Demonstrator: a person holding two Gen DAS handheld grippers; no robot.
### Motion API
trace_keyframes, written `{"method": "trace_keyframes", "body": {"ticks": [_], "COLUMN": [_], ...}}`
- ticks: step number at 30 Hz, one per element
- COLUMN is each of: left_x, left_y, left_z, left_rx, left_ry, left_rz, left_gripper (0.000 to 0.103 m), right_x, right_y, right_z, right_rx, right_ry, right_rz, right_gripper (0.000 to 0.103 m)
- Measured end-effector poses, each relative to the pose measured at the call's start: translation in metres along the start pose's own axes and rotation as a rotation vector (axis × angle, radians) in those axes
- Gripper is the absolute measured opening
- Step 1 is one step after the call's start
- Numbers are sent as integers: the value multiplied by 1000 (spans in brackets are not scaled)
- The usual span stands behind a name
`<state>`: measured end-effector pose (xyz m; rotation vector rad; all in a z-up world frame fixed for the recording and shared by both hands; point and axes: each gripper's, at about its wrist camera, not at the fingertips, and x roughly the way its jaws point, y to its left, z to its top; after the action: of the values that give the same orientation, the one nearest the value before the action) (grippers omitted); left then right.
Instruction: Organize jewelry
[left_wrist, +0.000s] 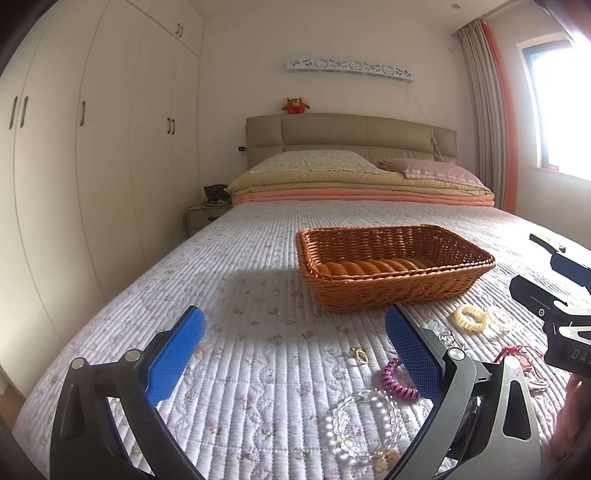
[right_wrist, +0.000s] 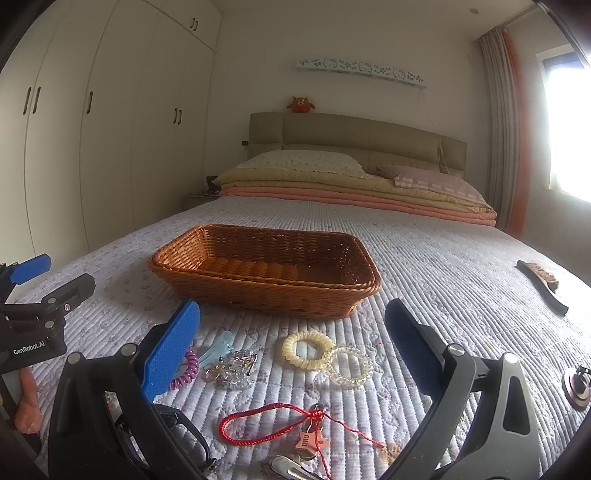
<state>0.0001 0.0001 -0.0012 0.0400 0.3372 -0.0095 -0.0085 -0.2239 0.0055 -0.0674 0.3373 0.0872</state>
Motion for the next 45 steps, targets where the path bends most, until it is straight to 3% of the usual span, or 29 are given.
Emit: {"method": "trace_keyframes", "body": {"ticks": [19, 23, 26, 30, 32, 36, 42, 45], "left_x": [0, 10, 25, 39, 44, 55, 49, 42], "left_y": [1, 13, 32, 47, 46, 41, 36, 32], "left_z": [0, -3, -5, -11, -14, -17, -31, -40], "left_rx": [-4, -63, -156, -246, -249, -227, -209, -196], "left_ry": [2, 45, 114, 180, 196, 263, 364, 412], "left_rz": [-1, -50, -134, -220, -230, -266, -320, -361], "left_gripper": [95, 95, 95, 91, 90, 77, 62, 55], "right_x": [1, 5, 11, 19, 21, 25, 17, 15], "right_y": [3, -4, -11, -17, -22, -31, -52, -75], "right_z": [-1, -2, -3, -5, -6, -8, -15, -21], "right_rx": [-17, 10, 37, 65, 87, 132, 175, 228], "right_ry": [0, 15, 37, 77, 94, 116, 160, 225], "right_rz": [-27, -57, -50, -35, -35, -34, -100, -86], "right_gripper": [95, 95, 89, 71, 67, 60, 38, 37]}}
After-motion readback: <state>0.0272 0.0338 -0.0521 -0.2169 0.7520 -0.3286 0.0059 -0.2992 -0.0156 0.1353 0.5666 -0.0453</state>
